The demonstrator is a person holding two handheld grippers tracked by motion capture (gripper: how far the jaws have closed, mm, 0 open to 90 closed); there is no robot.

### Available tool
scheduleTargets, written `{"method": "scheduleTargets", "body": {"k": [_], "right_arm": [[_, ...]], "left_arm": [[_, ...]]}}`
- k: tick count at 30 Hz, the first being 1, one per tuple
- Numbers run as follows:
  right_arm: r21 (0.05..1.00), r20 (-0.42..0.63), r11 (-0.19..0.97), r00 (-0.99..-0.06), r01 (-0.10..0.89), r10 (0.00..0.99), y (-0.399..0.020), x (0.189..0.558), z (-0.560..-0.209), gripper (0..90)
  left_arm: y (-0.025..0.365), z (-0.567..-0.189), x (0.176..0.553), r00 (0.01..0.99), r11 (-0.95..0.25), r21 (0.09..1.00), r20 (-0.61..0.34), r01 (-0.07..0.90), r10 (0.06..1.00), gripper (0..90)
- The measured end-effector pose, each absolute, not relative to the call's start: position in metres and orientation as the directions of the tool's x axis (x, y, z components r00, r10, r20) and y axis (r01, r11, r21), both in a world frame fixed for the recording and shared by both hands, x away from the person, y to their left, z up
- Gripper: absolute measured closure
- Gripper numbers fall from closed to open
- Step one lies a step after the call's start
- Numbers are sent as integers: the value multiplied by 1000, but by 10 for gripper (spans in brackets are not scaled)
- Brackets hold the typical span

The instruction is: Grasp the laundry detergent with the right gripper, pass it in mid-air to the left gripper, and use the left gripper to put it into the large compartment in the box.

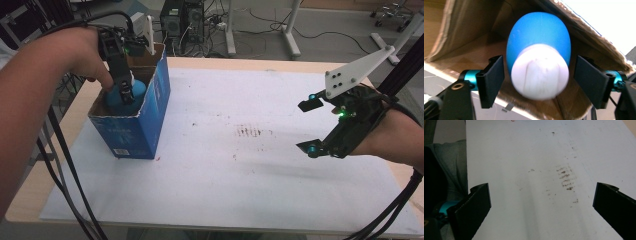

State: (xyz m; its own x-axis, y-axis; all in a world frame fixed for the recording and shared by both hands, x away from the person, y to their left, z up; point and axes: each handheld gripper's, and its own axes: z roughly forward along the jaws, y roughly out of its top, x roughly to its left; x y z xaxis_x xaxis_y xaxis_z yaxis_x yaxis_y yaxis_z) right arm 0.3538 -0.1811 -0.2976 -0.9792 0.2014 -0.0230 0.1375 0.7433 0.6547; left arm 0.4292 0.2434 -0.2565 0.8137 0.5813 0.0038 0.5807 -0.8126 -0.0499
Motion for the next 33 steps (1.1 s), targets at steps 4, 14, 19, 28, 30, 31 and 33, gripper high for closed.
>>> {"method": "scheduleTargets", "body": {"k": [4,14,19,28,30,31,33], "right_arm": [[653,-24,745,-980,135,199,-183,354,-295,6],[627,-27,769,-982,129,187,-186,357,-286,6],[599,-24,790,-983,130,180,-186,360,-284,7],[549,-24,826,-986,127,167,-191,367,-269,6],[534,-23,837,-987,122,158,-193,368,-266,6],[528,-23,842,-988,116,151,-193,369,-264,7],[503,-15,856,-989,121,148,-193,369,-262,6]], "left_arm": [[245,-245,428,813,-812,-43,18,581,581,225],[235,-219,421,830,-830,-29,32,557,556,156],[224,-206,416,847,-847,-12,38,531,530,133],[196,-194,407,898,-898,4,18,441,441,88],[188,-193,405,911,-911,5,10,413,413,85],[185,-193,404,913,-913,9,10,408,408,85],[177,-193,402,925,-925,4,16,380,380,78]]}}
